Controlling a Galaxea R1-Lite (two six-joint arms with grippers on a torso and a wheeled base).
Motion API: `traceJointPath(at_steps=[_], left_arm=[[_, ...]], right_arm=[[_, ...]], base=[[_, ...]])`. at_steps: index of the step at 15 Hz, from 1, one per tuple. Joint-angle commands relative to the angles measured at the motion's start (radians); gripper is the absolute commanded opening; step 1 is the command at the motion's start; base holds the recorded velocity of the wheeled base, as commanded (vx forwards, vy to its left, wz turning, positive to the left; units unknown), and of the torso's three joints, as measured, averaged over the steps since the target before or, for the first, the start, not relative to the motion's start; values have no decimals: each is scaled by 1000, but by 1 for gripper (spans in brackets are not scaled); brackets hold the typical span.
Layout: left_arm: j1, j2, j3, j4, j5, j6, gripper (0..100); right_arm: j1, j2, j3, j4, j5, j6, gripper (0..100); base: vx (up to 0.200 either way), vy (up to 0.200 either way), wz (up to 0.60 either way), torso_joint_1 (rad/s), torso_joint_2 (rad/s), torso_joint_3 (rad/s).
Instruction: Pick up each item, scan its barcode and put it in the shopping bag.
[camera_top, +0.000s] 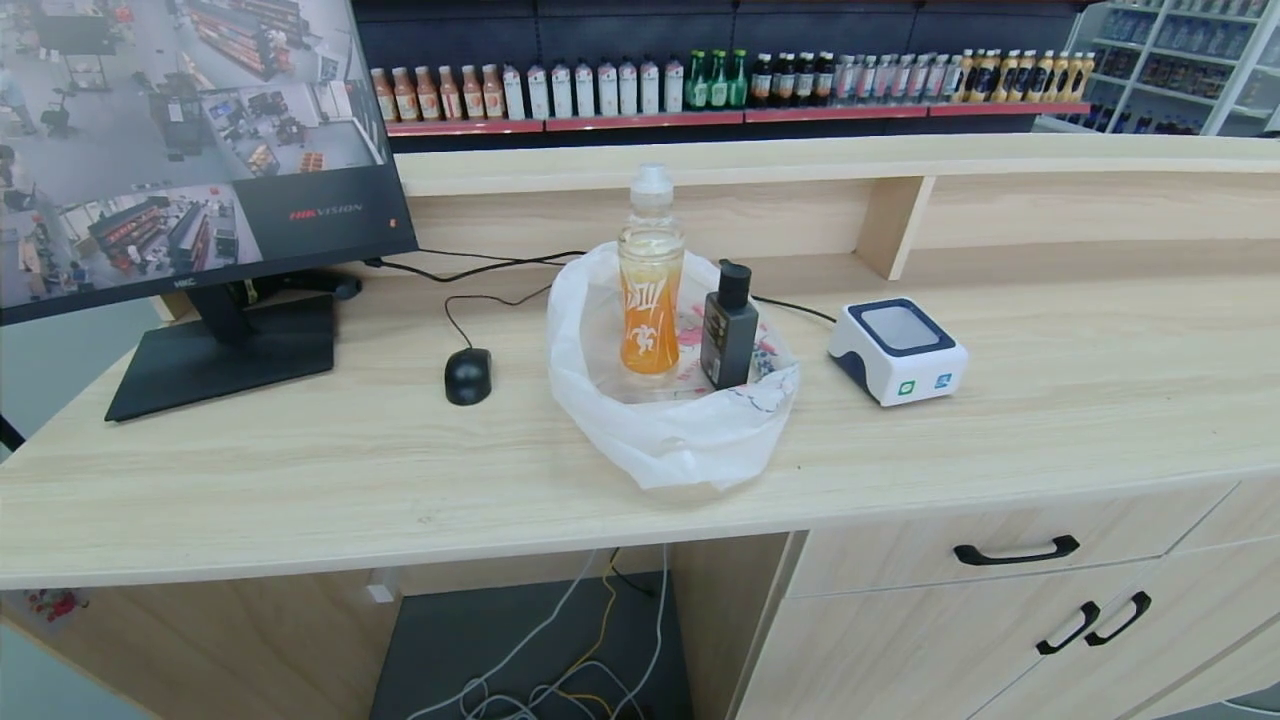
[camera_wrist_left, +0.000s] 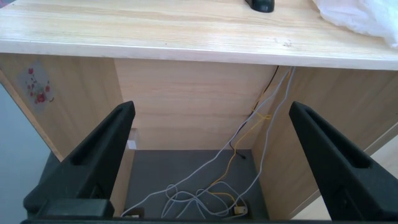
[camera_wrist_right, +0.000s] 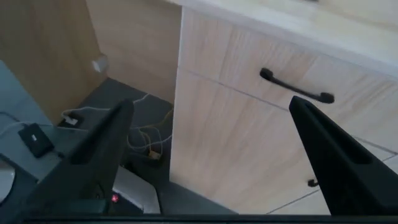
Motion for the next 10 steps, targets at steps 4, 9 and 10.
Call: traceJointPath(at_steps=[4, 9, 10], left_arm=[[0, 0, 0, 2, 1, 2, 100], [0, 0, 0, 0, 1, -1, 100], [0, 0, 0, 0, 1, 0, 100]], right_arm=[[-265, -11, -13, 14, -8, 82, 100], [-427, -62, -10, 6, 6, 90, 100], [-433, -71, -6, -6, 31, 105, 100]], base=[[0, 0, 0, 0, 0, 0], [0, 0, 0, 0, 0, 0], [0, 0, 0, 0, 0, 0]])
